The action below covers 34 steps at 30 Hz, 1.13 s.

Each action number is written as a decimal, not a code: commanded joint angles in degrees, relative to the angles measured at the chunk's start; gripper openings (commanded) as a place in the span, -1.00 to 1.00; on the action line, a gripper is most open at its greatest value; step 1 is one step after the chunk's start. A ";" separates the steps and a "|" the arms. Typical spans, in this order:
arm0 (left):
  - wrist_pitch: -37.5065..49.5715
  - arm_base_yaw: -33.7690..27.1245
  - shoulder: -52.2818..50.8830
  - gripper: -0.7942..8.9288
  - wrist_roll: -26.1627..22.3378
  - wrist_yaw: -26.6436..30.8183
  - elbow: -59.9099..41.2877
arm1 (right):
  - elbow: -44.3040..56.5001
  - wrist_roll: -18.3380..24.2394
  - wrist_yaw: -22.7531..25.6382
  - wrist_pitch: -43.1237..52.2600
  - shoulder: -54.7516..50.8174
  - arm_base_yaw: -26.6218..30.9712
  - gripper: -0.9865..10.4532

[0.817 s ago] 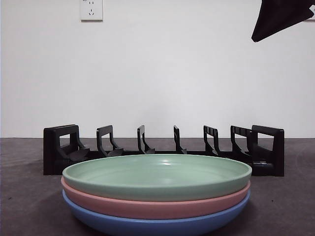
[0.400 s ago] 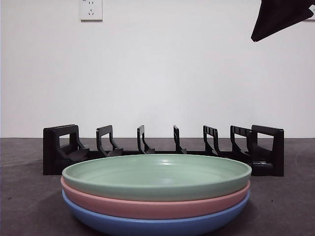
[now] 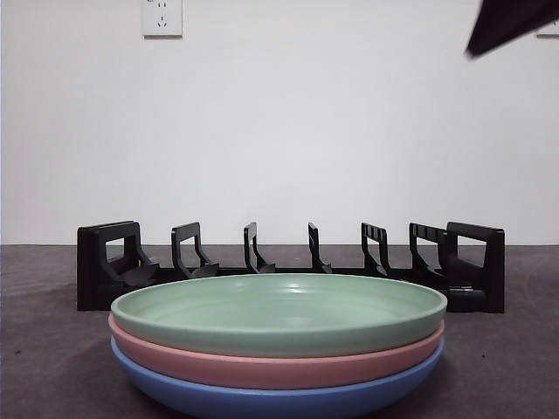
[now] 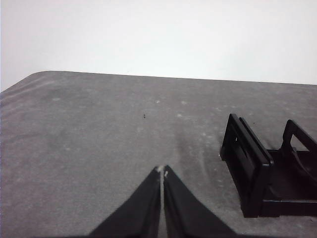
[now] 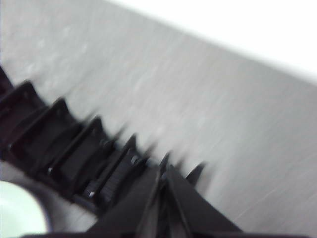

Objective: Place the plate

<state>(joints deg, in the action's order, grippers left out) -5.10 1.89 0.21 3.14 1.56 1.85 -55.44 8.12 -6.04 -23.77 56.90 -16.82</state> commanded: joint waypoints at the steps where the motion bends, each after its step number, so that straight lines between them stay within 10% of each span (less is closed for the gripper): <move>1: 0.39 0.00 0.02 -0.82 0.20 -0.04 -1.07 | 10.43 3.85 1.66 7.08 -14.10 1.57 -0.80; 18: 0.39 0.00 0.02 -0.82 0.17 -0.02 -1.05 | 54.12 -7.04 1.95 19.52 -56.04 18.25 -0.80; 34: 0.42 0.00 0.02 -0.82 0.17 -0.02 -1.05 | 54.73 -8.13 4.59 20.26 -56.70 18.18 -0.80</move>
<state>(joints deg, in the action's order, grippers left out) -5.10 1.89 0.21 3.16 1.56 1.85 -0.93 0.97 -1.63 -4.38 0.30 1.34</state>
